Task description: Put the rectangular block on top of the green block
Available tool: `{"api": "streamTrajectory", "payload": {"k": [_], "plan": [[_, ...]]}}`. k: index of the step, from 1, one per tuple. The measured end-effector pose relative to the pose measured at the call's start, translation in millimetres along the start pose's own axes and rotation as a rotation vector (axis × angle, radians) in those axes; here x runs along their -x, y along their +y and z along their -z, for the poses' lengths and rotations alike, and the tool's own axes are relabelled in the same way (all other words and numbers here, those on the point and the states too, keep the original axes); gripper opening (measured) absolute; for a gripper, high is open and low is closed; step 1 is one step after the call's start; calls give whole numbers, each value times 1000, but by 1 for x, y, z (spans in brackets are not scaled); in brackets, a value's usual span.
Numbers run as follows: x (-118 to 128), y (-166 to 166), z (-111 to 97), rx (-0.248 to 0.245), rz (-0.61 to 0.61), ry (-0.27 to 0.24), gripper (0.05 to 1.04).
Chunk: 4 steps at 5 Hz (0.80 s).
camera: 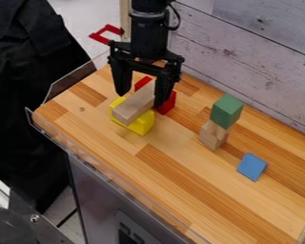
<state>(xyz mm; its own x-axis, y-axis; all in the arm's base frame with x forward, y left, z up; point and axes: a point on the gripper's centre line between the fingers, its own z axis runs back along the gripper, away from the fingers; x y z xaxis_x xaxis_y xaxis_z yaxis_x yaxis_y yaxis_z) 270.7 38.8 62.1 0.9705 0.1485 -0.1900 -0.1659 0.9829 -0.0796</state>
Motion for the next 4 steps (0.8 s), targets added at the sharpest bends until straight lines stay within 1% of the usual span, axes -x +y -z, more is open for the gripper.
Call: {"api": "streamTrajectory", "payload": {"k": [1, 2, 3, 4], "plan": [[-11, 6, 13, -34, 62, 48, 999], [-17, 6, 22, -54, 105, 95, 999], [-19, 6, 25, -51, 121, 103, 999], [-20, 6, 29, -40, 123, 105, 943]]}}
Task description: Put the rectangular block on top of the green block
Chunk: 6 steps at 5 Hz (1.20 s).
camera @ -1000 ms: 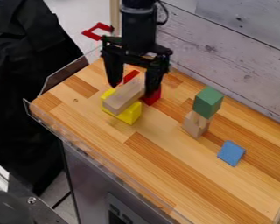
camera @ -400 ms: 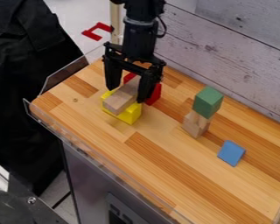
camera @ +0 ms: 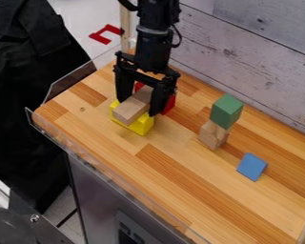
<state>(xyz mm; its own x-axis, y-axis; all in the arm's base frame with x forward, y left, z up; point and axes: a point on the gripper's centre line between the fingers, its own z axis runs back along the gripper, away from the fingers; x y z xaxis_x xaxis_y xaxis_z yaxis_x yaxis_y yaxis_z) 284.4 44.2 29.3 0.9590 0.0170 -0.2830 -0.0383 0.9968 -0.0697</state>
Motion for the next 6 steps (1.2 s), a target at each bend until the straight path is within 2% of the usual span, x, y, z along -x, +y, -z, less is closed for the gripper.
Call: {"api": "streamTrajectory", "payload": {"k": [1, 2, 3, 4, 5, 6], "plan": [[0, 0, 4, 13, -10, -10, 655], [0, 1, 6, 16, -16, -19, 546], [2, 1, 6, 11, -29, -14, 546], [12, -1, -22, -21, -55, -64, 546], [27, -14, -67, -66, -40, -155, 546], [39, -28, -91, -86, -12, -185, 546]]}}
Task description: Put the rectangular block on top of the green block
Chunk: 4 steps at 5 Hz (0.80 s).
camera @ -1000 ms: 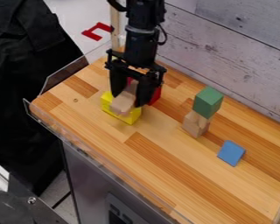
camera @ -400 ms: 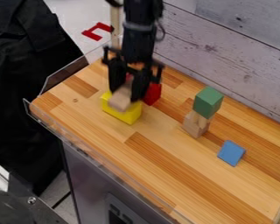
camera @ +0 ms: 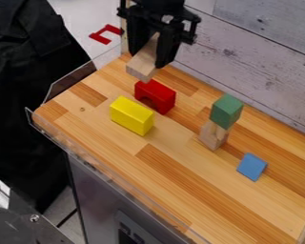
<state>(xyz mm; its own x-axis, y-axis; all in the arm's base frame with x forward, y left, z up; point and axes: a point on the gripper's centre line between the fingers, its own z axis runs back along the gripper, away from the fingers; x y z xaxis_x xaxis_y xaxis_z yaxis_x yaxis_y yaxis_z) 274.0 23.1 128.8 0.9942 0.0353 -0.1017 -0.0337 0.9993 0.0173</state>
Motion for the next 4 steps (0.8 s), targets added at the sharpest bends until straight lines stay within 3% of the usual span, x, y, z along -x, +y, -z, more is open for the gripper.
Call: {"api": "streamTrajectory", "payload": {"k": [1, 2, 3, 4], "plan": [[-3, -12, -4, 38, 57, -50, 546], [-5, -26, -4, 25, 114, -45, 546], [-9, -41, 9, 28, 164, 3, 546], [-14, -53, 11, 32, 197, 17, 546]]}}
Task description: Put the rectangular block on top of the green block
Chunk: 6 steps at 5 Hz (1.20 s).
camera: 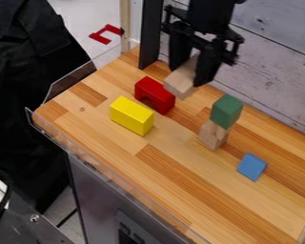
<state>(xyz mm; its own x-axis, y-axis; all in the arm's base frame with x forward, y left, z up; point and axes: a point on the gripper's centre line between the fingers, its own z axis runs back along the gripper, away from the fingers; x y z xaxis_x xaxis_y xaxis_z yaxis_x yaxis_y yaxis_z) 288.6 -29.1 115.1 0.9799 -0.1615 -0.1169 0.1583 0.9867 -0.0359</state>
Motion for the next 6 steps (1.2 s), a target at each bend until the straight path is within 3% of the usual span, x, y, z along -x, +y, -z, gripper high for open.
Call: {"api": "streamTrajectory", "payload": {"k": [2, 6], "plan": [[-6, -11, -2, -4, 32, 9, 546], [-17, -31, 21, 22, 73, 97, 546]]}}
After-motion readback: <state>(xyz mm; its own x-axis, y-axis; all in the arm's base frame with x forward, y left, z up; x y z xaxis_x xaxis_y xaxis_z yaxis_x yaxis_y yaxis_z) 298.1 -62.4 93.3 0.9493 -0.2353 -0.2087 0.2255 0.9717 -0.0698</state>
